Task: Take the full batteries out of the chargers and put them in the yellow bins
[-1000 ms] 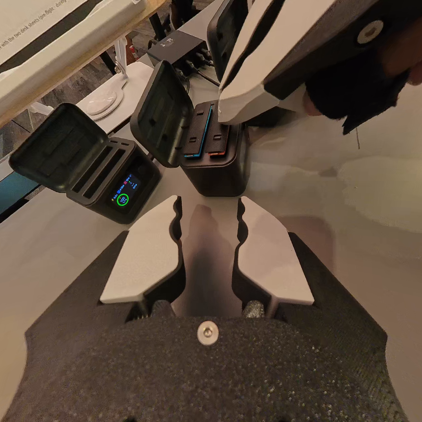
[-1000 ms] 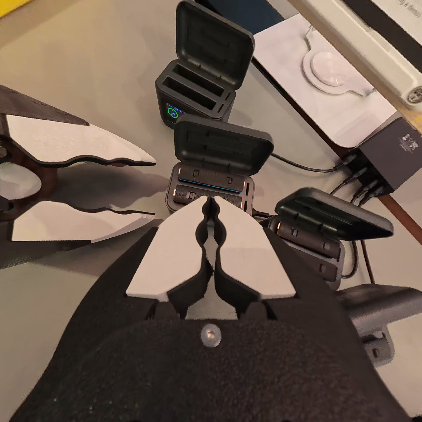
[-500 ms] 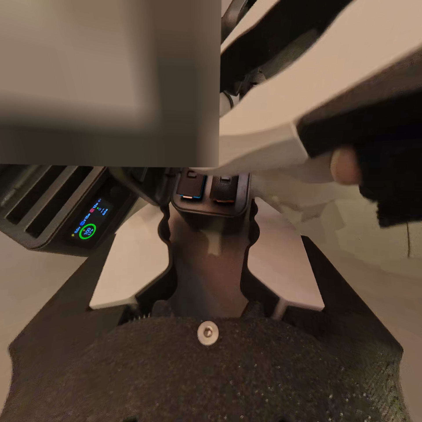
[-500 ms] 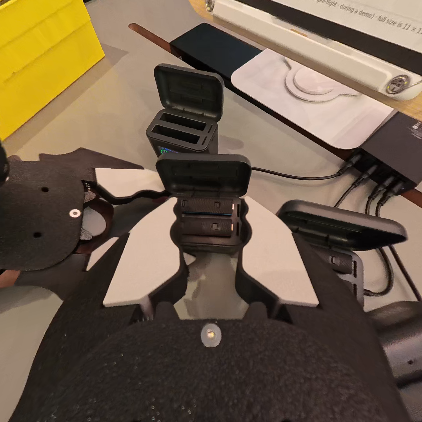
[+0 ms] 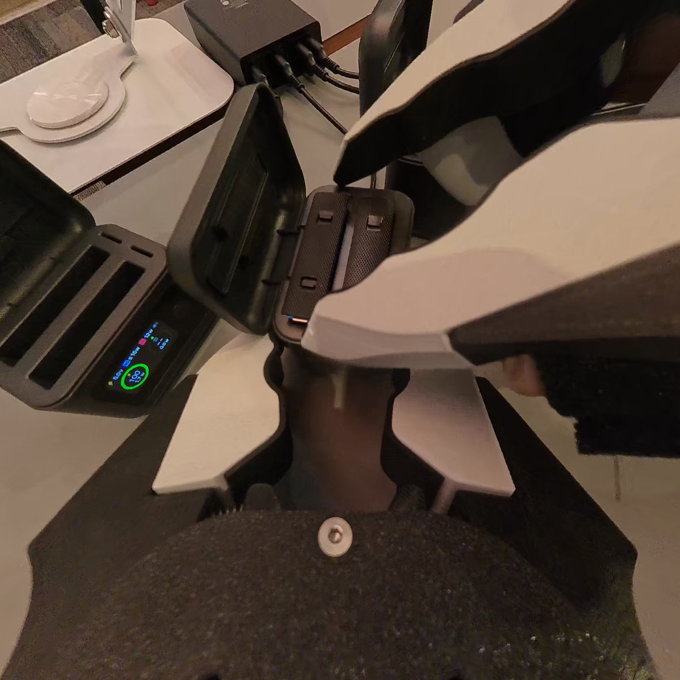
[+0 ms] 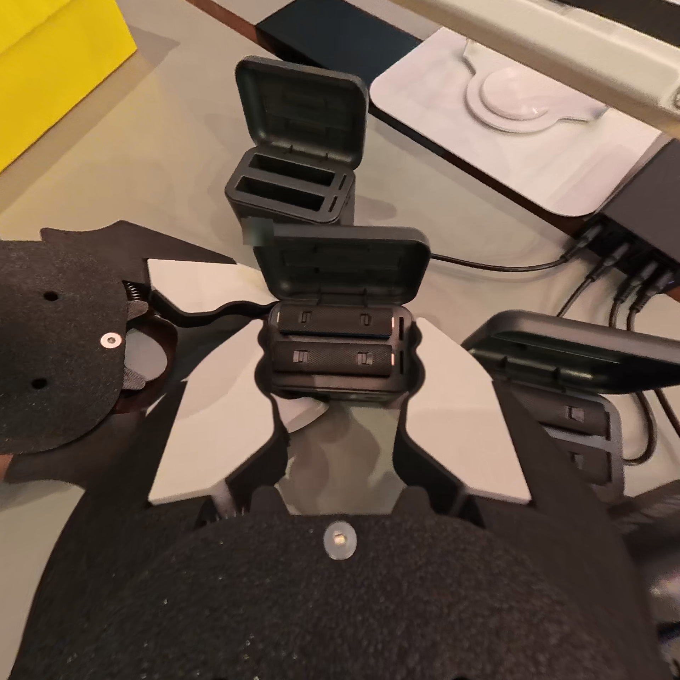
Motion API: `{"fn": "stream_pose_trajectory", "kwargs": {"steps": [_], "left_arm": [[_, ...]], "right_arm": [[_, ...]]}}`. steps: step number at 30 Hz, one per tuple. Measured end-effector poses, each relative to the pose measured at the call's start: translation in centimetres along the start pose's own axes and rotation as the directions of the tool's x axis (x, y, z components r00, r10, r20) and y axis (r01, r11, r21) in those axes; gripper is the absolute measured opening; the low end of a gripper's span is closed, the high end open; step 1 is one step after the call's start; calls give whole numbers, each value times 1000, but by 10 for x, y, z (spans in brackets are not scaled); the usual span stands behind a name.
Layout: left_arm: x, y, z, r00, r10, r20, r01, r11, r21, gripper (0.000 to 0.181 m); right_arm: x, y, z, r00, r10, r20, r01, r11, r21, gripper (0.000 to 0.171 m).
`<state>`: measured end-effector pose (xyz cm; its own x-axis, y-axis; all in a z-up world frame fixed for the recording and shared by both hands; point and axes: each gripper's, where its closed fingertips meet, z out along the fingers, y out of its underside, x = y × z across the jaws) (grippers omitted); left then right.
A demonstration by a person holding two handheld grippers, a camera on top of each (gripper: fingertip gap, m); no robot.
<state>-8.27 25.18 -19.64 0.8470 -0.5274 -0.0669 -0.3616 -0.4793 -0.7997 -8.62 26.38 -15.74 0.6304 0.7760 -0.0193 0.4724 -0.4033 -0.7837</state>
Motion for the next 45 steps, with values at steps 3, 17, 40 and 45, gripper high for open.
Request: {"fn": "stream_pose_trajectory", "kwargs": {"steps": [3,17,40,45], "left_arm": [[0,0,0,1000,-2,0,2,1000,0,57],[1,1,-1,1000,7,-9,-7,1000,-1,57],[0,1,-1,1000,-3,-9,3,1000,0,57],[-14,1,-9,998,-17,56,15,999,35,57]], "right_arm": [[3,-1,2,1000,9,-24,-9,1000,6,67],[-2,-2,0,1000,-12,-24,14,997,77,57],[16,-46,-58,995,97,32,-103,937,333,58],[26,-50,-71,993,114,11,-110,927,359,58]]}}
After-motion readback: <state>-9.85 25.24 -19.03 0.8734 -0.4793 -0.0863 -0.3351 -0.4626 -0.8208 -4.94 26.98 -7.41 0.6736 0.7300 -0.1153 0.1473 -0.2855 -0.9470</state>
